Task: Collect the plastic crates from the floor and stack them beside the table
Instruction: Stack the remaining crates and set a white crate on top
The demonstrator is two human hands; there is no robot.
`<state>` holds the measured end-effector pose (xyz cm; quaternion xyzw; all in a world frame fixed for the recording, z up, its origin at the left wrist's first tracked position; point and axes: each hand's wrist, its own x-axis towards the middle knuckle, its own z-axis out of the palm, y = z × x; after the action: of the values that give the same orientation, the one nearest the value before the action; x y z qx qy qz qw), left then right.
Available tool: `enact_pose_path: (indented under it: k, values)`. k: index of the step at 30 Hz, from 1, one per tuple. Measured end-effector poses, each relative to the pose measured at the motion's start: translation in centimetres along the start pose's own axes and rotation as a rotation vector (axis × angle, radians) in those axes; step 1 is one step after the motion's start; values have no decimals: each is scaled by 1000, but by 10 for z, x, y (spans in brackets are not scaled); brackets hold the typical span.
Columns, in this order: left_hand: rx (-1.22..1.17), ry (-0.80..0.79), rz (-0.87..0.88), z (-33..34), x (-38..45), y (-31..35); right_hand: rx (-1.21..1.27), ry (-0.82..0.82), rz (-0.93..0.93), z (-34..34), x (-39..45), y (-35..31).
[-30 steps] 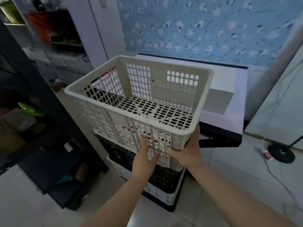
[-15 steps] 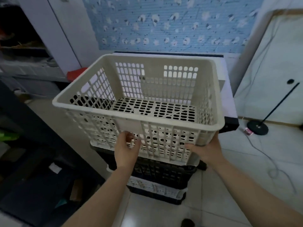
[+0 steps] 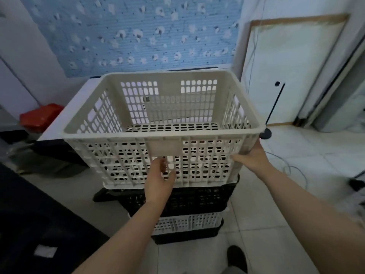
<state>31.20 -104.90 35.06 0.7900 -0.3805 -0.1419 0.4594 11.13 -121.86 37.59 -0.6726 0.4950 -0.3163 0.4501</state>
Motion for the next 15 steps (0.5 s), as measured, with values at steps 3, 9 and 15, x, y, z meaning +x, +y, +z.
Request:
enact_pose_path:
  k: [3,9,15]
  values:
    - [69,-93,84,-13,2,-16,-54,50,35,-6,-2,-5]
    - [179,15,-28,-56,0,-62,-154,95,104,-16,-4,-8]
    - [-2,8,-531,-70,-1,-86,-10,206,431,32,-46,30]
